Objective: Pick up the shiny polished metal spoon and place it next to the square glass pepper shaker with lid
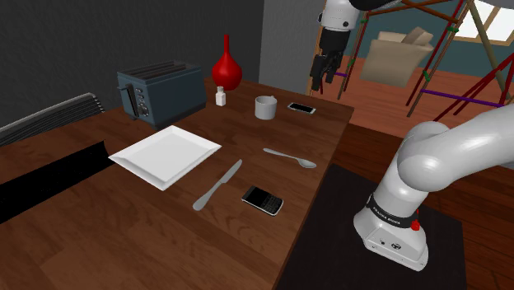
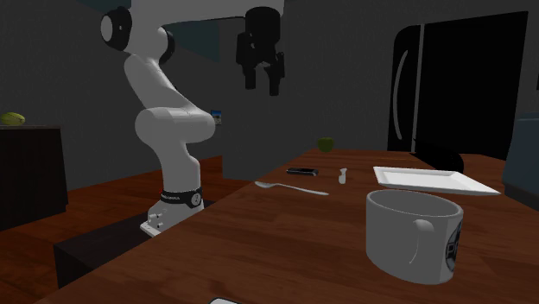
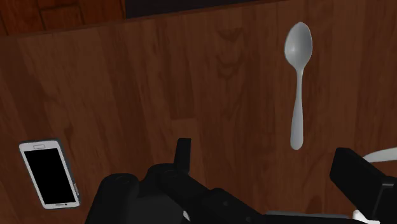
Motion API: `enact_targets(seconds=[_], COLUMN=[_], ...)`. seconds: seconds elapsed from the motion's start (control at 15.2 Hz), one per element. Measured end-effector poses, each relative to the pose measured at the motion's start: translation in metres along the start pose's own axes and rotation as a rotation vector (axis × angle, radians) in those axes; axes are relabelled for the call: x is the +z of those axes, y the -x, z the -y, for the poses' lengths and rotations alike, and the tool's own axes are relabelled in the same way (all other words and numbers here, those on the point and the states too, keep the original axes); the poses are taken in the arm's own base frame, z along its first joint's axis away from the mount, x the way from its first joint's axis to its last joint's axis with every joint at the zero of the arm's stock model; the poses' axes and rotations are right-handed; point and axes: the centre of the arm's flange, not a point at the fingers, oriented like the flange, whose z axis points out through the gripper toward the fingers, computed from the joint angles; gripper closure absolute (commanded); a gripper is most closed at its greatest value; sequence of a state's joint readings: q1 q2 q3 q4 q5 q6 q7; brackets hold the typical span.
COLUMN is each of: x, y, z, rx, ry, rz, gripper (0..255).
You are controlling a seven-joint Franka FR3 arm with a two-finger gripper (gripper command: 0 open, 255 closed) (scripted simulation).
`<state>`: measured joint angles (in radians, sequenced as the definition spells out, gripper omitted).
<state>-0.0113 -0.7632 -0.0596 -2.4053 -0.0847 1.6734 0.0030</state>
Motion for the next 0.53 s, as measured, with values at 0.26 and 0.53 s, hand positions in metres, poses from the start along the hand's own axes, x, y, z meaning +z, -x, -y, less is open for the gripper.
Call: enact_targets(seconds=[0.26,0.53], x=[0.021,0.068], y=[0.004,0.01], z=[0.01,0.028], rx=[0.002,0.007], ry=[-0.02,-0.058], rz=[-0.023,-0.067], gripper=[0,0])
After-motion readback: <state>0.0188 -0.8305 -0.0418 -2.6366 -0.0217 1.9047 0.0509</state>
